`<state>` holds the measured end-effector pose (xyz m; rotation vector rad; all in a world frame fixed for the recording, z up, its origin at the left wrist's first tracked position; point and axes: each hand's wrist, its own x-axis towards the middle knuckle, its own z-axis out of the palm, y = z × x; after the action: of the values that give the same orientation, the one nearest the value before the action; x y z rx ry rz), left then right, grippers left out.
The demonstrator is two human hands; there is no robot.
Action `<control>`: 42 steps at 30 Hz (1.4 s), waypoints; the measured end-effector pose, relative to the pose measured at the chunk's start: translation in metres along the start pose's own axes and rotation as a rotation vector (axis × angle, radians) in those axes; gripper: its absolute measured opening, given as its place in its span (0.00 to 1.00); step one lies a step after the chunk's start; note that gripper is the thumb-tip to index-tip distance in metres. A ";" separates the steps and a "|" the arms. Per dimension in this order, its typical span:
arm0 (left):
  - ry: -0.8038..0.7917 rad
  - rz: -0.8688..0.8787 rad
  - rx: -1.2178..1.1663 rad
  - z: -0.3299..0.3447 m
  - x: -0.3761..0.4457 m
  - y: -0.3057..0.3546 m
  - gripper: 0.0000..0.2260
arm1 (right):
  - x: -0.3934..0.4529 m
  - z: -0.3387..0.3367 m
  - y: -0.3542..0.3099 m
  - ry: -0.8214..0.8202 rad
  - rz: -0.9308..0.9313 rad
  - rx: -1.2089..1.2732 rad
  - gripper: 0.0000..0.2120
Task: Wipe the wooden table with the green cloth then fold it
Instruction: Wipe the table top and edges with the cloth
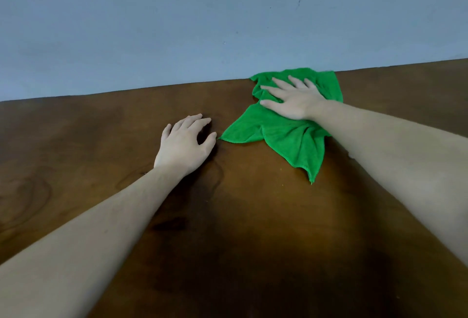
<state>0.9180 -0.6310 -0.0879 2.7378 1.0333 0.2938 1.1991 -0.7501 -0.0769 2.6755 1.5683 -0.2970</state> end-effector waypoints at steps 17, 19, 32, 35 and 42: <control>-0.174 0.060 0.051 -0.018 -0.130 0.023 0.24 | -0.247 0.052 -0.105 0.010 -0.236 -0.068 0.32; -0.181 0.080 0.041 -0.019 -0.159 0.027 0.25 | -0.282 0.059 -0.111 0.008 -0.275 -0.065 0.32; -0.169 0.192 0.068 -0.026 -0.290 0.045 0.25 | -0.380 0.074 -0.087 -0.009 0.099 -0.008 0.35; -0.153 0.195 0.061 -0.026 -0.302 0.045 0.24 | -0.395 0.077 -0.102 -0.005 0.091 -0.019 0.33; -0.152 0.201 0.032 -0.028 -0.304 0.044 0.24 | -0.449 0.090 -0.085 0.084 -0.066 -0.014 0.35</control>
<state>0.7148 -0.8636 -0.0847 2.8449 0.7322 0.0968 0.8983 -1.1062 -0.0792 2.6632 1.6775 -0.1768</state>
